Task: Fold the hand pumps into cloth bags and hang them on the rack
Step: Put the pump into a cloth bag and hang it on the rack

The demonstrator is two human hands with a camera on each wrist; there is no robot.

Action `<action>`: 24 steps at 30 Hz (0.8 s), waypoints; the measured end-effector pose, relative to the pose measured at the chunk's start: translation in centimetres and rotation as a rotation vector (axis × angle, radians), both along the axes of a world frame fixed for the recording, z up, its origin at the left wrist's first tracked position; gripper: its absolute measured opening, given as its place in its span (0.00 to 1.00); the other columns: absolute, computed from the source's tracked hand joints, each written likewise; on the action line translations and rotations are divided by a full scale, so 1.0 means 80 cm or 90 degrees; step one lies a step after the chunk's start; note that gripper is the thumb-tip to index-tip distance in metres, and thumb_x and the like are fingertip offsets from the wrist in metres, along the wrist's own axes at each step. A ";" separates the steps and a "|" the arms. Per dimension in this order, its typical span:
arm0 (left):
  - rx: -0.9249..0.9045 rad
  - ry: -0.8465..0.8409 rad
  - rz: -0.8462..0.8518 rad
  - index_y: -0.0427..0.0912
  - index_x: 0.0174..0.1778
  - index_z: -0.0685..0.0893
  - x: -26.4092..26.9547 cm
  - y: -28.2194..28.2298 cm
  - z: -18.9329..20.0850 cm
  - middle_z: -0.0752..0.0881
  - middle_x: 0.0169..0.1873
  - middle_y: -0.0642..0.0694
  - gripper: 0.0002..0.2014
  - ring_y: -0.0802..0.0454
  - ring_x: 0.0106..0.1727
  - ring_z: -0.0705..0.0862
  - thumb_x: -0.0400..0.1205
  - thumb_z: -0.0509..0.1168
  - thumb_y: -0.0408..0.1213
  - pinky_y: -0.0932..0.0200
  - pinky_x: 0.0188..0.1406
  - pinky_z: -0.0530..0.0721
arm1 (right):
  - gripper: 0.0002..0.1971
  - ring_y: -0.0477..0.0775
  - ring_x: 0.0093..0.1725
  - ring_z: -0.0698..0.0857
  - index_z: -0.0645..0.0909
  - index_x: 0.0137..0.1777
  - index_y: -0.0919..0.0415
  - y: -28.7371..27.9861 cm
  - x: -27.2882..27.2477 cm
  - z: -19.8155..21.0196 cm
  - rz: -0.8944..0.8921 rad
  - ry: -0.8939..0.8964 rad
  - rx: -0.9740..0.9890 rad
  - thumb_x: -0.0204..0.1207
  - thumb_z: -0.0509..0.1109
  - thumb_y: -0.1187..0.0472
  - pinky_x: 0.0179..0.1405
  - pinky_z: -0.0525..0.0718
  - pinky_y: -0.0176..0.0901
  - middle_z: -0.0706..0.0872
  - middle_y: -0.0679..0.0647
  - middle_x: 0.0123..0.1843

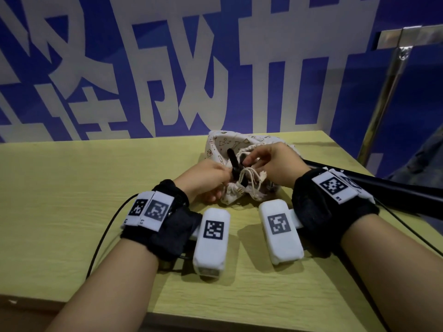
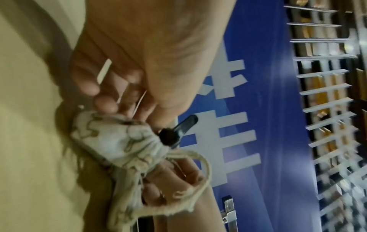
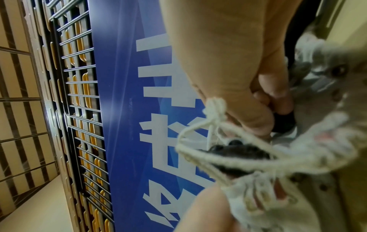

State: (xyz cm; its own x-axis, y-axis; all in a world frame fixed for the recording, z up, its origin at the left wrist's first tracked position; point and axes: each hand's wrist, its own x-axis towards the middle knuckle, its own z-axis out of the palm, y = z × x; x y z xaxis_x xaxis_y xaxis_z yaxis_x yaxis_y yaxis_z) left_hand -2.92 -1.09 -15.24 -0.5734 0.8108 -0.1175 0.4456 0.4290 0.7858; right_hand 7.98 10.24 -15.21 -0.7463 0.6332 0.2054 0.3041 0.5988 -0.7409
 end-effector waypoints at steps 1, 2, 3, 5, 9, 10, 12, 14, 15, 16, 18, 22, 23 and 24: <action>-0.007 0.007 -0.004 0.40 0.35 0.81 0.002 0.001 -0.003 0.77 0.19 0.47 0.12 0.57 0.15 0.71 0.83 0.57 0.31 0.68 0.14 0.69 | 0.13 0.42 0.30 0.81 0.86 0.44 0.59 0.001 0.000 -0.001 0.006 0.010 -0.014 0.73 0.67 0.77 0.25 0.77 0.22 0.85 0.49 0.31; -0.001 -0.005 0.002 0.41 0.34 0.80 0.002 0.002 -0.006 0.75 0.19 0.46 0.12 0.56 0.16 0.71 0.82 0.57 0.29 0.67 0.15 0.68 | 0.11 0.42 0.30 0.81 0.87 0.43 0.60 0.002 0.001 -0.002 0.014 0.018 -0.024 0.73 0.69 0.76 0.25 0.77 0.21 0.85 0.50 0.31; 0.022 -0.047 0.013 0.40 0.36 0.80 0.003 0.004 -0.007 0.77 0.23 0.44 0.11 0.55 0.20 0.72 0.82 0.56 0.29 0.65 0.19 0.69 | 0.08 0.42 0.30 0.81 0.87 0.42 0.61 0.003 0.001 -0.002 0.020 0.023 -0.027 0.72 0.71 0.74 0.27 0.78 0.21 0.85 0.50 0.32; 0.115 -0.179 0.030 0.37 0.49 0.81 0.004 0.002 -0.001 0.82 0.37 0.40 0.10 0.52 0.31 0.79 0.82 0.54 0.29 0.61 0.28 0.76 | 0.07 0.41 0.32 0.81 0.86 0.36 0.58 0.004 0.000 -0.002 0.023 0.015 -0.005 0.70 0.75 0.70 0.32 0.79 0.27 0.85 0.49 0.32; 0.332 -0.210 -0.029 0.35 0.58 0.79 0.002 -0.014 0.024 0.79 0.38 0.45 0.15 0.56 0.33 0.75 0.87 0.48 0.32 0.68 0.26 0.74 | 0.15 0.40 0.35 0.81 0.81 0.27 0.48 0.007 -0.003 0.000 -0.015 -0.021 0.057 0.71 0.75 0.66 0.37 0.77 0.28 0.85 0.45 0.33; 0.364 -0.197 -0.057 0.37 0.56 0.79 0.006 -0.017 0.028 0.77 0.36 0.46 0.15 0.57 0.32 0.73 0.88 0.47 0.33 0.69 0.25 0.73 | 0.14 0.42 0.38 0.82 0.81 0.29 0.47 0.006 -0.003 0.001 -0.020 -0.039 0.089 0.72 0.74 0.65 0.41 0.77 0.31 0.86 0.45 0.36; 0.345 -0.125 -0.108 0.39 0.50 0.78 0.014 -0.018 0.028 0.77 0.36 0.47 0.13 0.56 0.33 0.74 0.88 0.47 0.34 0.68 0.27 0.74 | 0.09 0.47 0.46 0.84 0.83 0.38 0.50 0.002 -0.002 0.003 0.018 -0.066 0.089 0.74 0.71 0.66 0.48 0.81 0.37 0.86 0.48 0.44; 0.227 -0.020 -0.149 0.41 0.44 0.77 0.018 -0.013 0.020 0.79 0.37 0.49 0.13 0.55 0.36 0.77 0.88 0.49 0.34 0.64 0.33 0.75 | 0.10 0.48 0.45 0.84 0.82 0.47 0.54 -0.007 0.004 0.003 0.104 -0.060 -0.039 0.76 0.67 0.71 0.45 0.84 0.37 0.86 0.49 0.45; 0.153 0.024 -0.177 0.43 0.40 0.77 0.017 -0.011 0.016 0.80 0.37 0.50 0.14 0.54 0.37 0.78 0.88 0.50 0.34 0.63 0.36 0.75 | 0.13 0.48 0.42 0.84 0.81 0.47 0.55 -0.012 0.007 0.003 0.138 -0.049 -0.123 0.77 0.64 0.75 0.42 0.84 0.36 0.85 0.50 0.43; 0.076 0.076 -0.201 0.46 0.36 0.76 0.013 -0.010 0.011 0.80 0.35 0.51 0.14 0.53 0.37 0.78 0.87 0.52 0.34 0.61 0.39 0.75 | 0.15 0.51 0.40 0.84 0.80 0.45 0.57 -0.017 0.010 0.005 0.150 -0.026 -0.201 0.77 0.61 0.78 0.42 0.84 0.39 0.85 0.54 0.43; -0.026 0.173 -0.213 0.49 0.33 0.73 0.005 -0.011 0.007 0.76 0.32 0.51 0.16 0.51 0.38 0.75 0.87 0.53 0.33 0.57 0.43 0.72 | 0.17 0.60 0.46 0.85 0.80 0.48 0.64 -0.018 0.016 0.009 0.138 0.035 -0.330 0.76 0.55 0.83 0.52 0.85 0.50 0.86 0.64 0.51; -0.010 0.151 -0.171 0.46 0.32 0.72 -0.003 -0.020 0.008 0.74 0.31 0.51 0.15 0.52 0.36 0.70 0.85 0.55 0.32 0.56 0.43 0.67 | 0.24 0.57 0.52 0.89 0.83 0.56 0.64 -0.002 0.047 0.029 0.108 0.020 -0.407 0.73 0.53 0.85 0.50 0.85 0.43 0.89 0.60 0.55; 0.000 0.139 -0.162 0.46 0.32 0.73 -0.001 -0.022 0.010 0.74 0.30 0.51 0.14 0.53 0.35 0.70 0.85 0.56 0.33 0.56 0.41 0.67 | 0.24 0.57 0.52 0.89 0.84 0.56 0.65 0.003 0.061 0.036 0.082 0.018 -0.392 0.74 0.53 0.85 0.54 0.85 0.45 0.89 0.59 0.55; 0.006 0.130 -0.152 0.46 0.33 0.73 -0.003 -0.023 0.009 0.74 0.31 0.51 0.14 0.53 0.35 0.71 0.85 0.57 0.35 0.57 0.39 0.67 | 0.23 0.56 0.51 0.89 0.85 0.55 0.65 0.006 0.074 0.044 0.053 0.024 -0.373 0.75 0.54 0.83 0.55 0.84 0.47 0.90 0.59 0.53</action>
